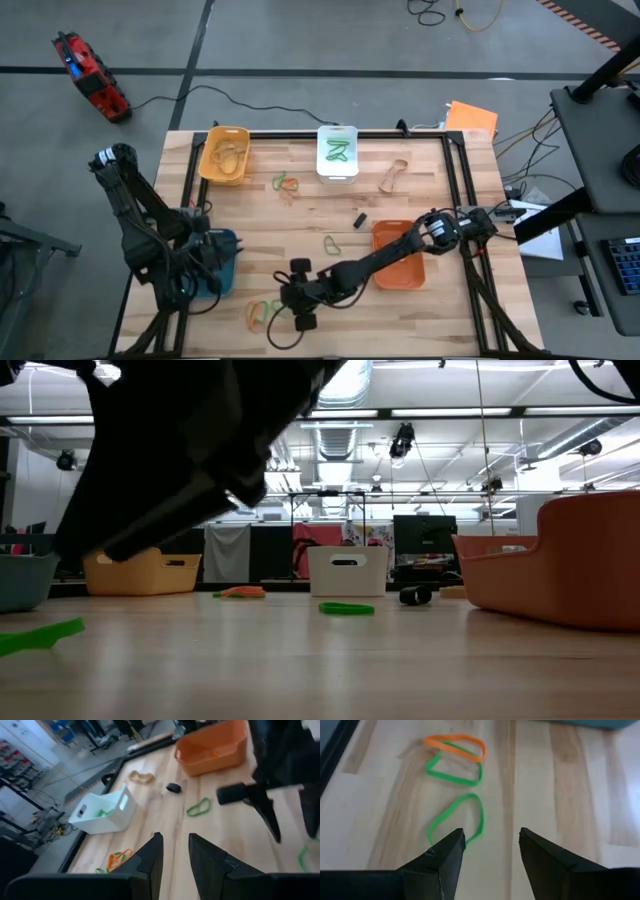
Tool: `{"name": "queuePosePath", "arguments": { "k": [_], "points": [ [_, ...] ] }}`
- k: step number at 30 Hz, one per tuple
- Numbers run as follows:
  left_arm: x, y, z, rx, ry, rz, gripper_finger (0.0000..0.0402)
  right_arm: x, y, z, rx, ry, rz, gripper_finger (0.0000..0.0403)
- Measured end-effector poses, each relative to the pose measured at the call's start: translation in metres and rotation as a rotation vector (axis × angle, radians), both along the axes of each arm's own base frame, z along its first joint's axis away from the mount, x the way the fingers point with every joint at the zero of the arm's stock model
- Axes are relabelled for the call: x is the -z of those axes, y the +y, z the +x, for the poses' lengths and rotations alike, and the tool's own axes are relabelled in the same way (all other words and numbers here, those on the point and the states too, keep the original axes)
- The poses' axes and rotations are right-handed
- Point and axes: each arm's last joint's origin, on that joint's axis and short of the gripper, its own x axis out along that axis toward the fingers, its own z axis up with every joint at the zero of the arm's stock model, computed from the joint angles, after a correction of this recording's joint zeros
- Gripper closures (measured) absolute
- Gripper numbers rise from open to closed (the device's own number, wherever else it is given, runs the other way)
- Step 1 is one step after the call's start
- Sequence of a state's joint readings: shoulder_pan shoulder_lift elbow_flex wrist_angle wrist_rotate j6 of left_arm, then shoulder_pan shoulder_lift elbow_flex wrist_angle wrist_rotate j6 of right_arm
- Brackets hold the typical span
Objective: Sort rubber bands into baskets
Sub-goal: Put the green rubber band into the white bin
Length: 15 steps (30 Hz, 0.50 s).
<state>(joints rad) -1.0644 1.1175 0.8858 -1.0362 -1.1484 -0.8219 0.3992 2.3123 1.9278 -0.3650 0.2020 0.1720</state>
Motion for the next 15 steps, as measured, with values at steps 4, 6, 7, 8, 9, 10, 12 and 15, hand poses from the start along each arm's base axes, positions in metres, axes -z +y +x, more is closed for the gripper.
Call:
{"name": "queuePosePath", "arguments": {
  "k": [4,6,7,8,9,10,12,15],
  "points": [
    [0.0,0.001,0.0,-0.026,-0.064,0.037,0.0325,0.01,-0.002,-0.001,0.022,-0.017,0.027,0.0218],
    [0.001,0.002,0.0,-0.035,-0.09,0.057,0.0325,0.017,-0.004,-0.002,0.035,-0.014,0.037,0.0218],
    [0.001,0.002,0.0,-0.039,-0.098,0.064,0.0325,0.02,-0.004,-0.004,0.039,-0.006,0.037,0.0218],
    [0.001,0.003,0.0,-0.039,-0.1,0.066,0.0325,0.023,-0.005,-0.005,0.044,0.004,0.038,0.0218],
    [0.002,0.003,0.0,-0.04,-0.1,0.067,0.0325,0.026,-0.005,-0.005,0.05,0.011,0.041,0.0218],
    [0.002,0.003,0.0,-0.04,-0.1,0.066,0.0325,0.027,-0.005,-0.006,0.055,0.011,0.048,0.0218],
    [0.002,0.003,0.0,-0.041,-0.101,0.064,0.0325,0.029,-0.005,-0.006,0.058,0.001,0.081,0.0218],
    [0.002,0.002,0.0,-0.042,-0.104,0.059,0.0325,0.034,-0.005,-0.008,0.071,0.003,0.104,0.0218]
  ]
}}
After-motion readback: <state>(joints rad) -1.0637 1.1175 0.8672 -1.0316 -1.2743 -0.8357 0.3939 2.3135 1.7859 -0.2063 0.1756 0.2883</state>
